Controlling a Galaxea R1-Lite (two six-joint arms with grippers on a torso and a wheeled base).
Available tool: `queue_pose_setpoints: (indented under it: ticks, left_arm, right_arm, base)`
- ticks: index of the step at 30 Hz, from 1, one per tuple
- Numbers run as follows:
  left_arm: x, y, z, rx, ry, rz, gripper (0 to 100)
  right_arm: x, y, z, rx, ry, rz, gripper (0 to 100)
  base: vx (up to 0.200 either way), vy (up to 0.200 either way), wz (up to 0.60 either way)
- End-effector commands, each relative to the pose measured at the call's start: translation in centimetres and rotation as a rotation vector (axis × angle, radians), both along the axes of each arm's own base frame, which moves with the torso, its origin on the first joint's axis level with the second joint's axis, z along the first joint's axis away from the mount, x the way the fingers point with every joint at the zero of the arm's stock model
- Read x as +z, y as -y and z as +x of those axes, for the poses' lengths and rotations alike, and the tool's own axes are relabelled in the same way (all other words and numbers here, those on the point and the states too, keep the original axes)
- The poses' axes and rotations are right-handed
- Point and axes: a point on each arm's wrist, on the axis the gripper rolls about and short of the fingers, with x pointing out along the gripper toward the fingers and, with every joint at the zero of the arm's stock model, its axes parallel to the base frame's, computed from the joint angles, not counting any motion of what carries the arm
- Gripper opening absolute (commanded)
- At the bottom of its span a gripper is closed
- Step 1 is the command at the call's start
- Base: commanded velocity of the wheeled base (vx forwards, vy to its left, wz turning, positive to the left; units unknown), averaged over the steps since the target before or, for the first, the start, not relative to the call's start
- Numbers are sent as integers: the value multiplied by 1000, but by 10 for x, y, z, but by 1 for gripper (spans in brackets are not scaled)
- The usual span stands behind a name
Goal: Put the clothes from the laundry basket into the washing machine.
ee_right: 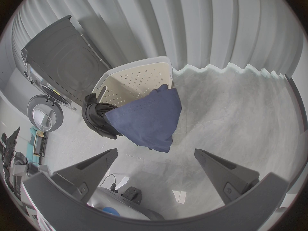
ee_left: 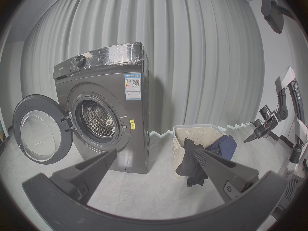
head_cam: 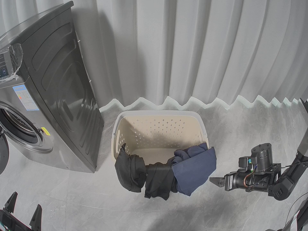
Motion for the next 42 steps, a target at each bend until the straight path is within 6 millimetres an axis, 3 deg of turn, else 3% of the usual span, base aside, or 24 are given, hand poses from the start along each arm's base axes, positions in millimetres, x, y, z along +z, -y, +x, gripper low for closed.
queue_pose_setpoints:
  ticks: [1, 19, 37, 38, 42]
  left_arm:
    - [-5, 0, 0, 0, 0, 0, 100]
    - [-5, 0, 0, 0, 0, 0, 100]
    - [-5, 0, 0, 0, 0, -2, 100]
    - [-5, 0, 0, 0, 0, -2, 100]
    - [-5, 0, 0, 0, 0, -2, 100]
  right_arm:
    - [-21, -7, 12, 7, -38, -14, 100]
    - [-52, -39, 39, 37, -54, 13, 100]
    - [-52, -59, 62, 13, -26, 96, 100]
    - [-52, -59, 63, 13, -24, 96, 0]
    - [-52, -60, 63, 15, -22, 98, 0]
  base:
    - [0, 0, 0]
    - [0, 0, 0]
    - [0, 0, 0]
    - [0, 0, 0]
    - [0, 0, 0]
